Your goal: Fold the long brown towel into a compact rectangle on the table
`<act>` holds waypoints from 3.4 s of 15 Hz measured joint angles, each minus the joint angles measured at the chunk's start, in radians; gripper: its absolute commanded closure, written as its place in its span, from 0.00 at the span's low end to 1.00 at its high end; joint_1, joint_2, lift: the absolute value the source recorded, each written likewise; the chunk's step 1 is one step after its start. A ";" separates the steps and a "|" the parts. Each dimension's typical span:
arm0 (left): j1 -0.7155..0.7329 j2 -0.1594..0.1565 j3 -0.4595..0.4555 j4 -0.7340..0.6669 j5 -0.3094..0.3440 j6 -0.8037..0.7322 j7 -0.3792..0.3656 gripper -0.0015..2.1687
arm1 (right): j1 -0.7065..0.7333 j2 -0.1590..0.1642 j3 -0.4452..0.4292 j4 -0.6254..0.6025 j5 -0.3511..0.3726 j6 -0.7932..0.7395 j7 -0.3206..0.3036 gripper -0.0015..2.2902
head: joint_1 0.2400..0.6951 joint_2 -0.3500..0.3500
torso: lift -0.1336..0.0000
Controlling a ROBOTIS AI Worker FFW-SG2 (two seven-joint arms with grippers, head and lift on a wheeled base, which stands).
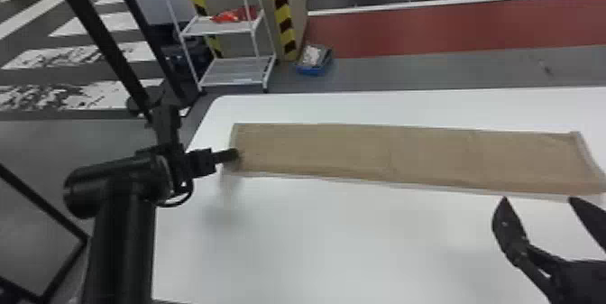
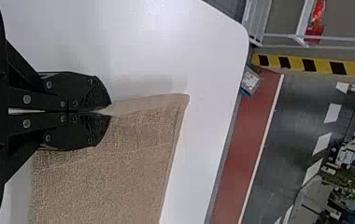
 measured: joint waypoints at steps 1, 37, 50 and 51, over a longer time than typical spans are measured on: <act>0.009 0.001 0.006 -0.019 -0.006 0.002 -0.049 0.99 | -0.001 0.000 0.000 0.002 0.000 0.000 0.000 0.05 | 1.00 0.83 | 0.08; -0.030 -0.194 -0.690 -0.523 0.025 0.359 0.355 0.00 | -0.019 0.008 0.014 0.037 -0.013 0.000 -0.001 0.05 | 1.00 0.32 | 0.08; 0.190 -0.194 -0.527 -0.625 0.064 0.105 0.320 0.02 | -0.191 0.008 0.044 0.018 -0.007 0.303 0.031 0.05 | 1.00 0.41 | 0.08; 0.224 -0.194 -0.465 -0.644 0.084 0.089 0.302 0.02 | -0.235 0.007 0.054 0.019 -0.005 0.376 0.038 0.05 | 1.00 0.44 | 0.08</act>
